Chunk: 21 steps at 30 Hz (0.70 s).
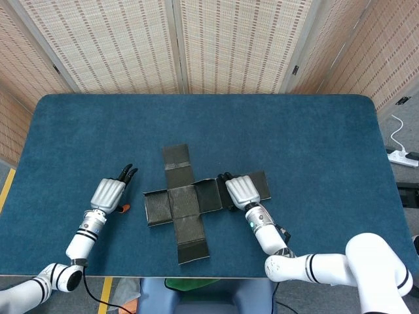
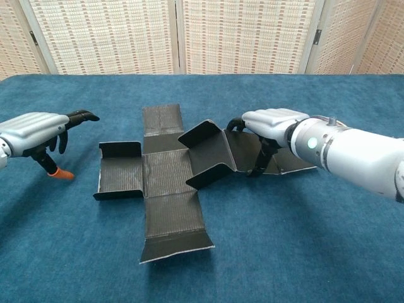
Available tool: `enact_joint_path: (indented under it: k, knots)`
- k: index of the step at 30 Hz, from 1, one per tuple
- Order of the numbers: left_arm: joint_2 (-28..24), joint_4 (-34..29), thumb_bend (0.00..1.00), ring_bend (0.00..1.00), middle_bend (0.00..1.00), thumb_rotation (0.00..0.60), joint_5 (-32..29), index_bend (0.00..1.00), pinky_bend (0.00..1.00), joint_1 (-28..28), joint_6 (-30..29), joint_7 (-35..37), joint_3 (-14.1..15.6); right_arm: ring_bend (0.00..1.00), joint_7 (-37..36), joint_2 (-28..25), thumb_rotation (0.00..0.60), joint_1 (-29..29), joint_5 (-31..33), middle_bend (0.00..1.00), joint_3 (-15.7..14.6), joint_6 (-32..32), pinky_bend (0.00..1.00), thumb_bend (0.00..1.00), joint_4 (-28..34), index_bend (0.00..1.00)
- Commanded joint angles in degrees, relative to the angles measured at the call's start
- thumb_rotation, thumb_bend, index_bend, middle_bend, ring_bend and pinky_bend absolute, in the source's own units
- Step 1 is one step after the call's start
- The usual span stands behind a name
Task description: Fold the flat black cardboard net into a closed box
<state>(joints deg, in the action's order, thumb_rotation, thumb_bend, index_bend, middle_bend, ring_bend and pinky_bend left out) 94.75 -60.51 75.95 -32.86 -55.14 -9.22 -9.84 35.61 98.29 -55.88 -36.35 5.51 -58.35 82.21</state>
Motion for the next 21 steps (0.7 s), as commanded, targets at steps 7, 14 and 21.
enact_joint_path:
  k: [7,14,21]
  knots:
    - [4.09,1.69,0.17,0.50,0.00,0.600,0.41,0.00,0.52,-1.53,-1.57,3.84,-0.19,0.79,0.98,1.16,0.600,1.25,-2.68,0.33,0.47,-0.99,0.98,0.23,-0.94,0.25]
    - [7.06,5.14,0.17,0.49,0.00,0.600,2.25,0.00,0.52,-2.85,-2.02,7.71,0.66,0.79,1.43,1.73,0.600,2.39,-4.26,0.33,0.92,-1.27,0.98,0.23,-1.37,0.25]
    - [7.85,5.29,0.17,0.49,0.00,0.600,3.62,0.00,0.52,-3.07,-3.44,16.40,0.55,0.79,2.50,1.33,0.600,3.03,-6.50,0.34,1.15,-1.68,0.98,0.23,-1.28,0.25]
